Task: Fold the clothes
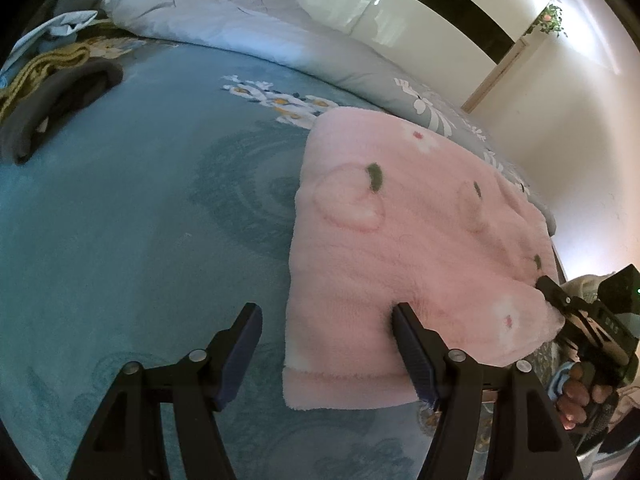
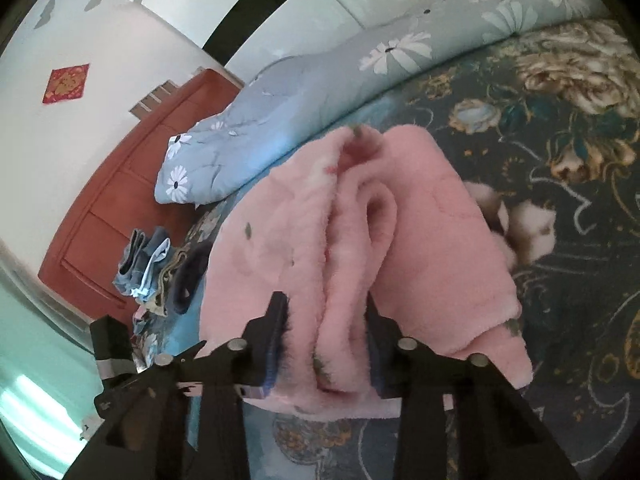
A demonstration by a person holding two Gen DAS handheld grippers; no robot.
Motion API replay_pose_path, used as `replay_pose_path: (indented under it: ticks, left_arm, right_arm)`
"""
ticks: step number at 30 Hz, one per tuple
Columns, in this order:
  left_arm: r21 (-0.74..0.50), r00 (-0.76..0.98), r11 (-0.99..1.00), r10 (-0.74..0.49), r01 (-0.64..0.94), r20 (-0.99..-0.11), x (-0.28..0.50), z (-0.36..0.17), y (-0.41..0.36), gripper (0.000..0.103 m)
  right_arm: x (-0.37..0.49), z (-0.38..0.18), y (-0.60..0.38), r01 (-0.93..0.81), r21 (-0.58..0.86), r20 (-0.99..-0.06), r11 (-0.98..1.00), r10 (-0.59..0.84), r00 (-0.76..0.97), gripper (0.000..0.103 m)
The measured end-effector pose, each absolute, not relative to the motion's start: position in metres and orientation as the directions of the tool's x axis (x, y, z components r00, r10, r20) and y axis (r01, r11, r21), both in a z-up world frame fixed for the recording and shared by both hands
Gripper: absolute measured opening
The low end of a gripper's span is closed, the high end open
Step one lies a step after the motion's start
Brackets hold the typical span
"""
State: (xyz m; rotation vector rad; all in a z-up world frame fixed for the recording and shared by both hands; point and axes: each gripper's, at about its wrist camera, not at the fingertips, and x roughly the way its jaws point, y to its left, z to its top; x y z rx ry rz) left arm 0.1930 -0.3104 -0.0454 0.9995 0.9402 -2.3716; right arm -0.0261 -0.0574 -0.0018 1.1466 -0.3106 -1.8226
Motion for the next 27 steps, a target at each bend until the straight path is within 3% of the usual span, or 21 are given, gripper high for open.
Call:
replay_pose_path:
  ticks: [9,12,17,22,27]
  left_arm:
    - [-0.471,-0.738,-0.734,-0.060,0.489,-0.672,0.196,-0.008,-0.319,0.075]
    - [-0.471,-0.726,-0.729,-0.052,0.497,-0.686,0.190,-0.018,-0.321,0.077]
    - [-0.489,-0.691,-0.711,0.008,0.504,-0.723,0.180,-0.048,-0.320,0.077]
    - [-0.504,-0.692,-0.699,0.018,0.507,-0.722,0.180,-0.057,-0.320,0.084]
    - [-0.509,-0.698,-0.696,0.015,0.507,-0.716,0.180,-0.058,-0.321,0.084]
  right_arm:
    - [-0.047,0.055,-0.040,0.638,0.572,-0.476,-0.515,-0.842,-0.252,0.026]
    - [-0.054,0.051,-0.032,0.628,0.557,-0.496,-0.543,-0.824,-0.273,0.026]
    - [-0.074,-0.003,-0.024,0.519,0.572,-0.598,-0.635,-0.756,-0.266,0.026]
    - [-0.086,-0.026,-0.016,0.476,0.605,-0.605,-0.638,-0.758,-0.246,0.027]
    - [-0.084,-0.025,-0.019,0.479,0.586,-0.623,-0.653,-0.742,-0.249,0.030]
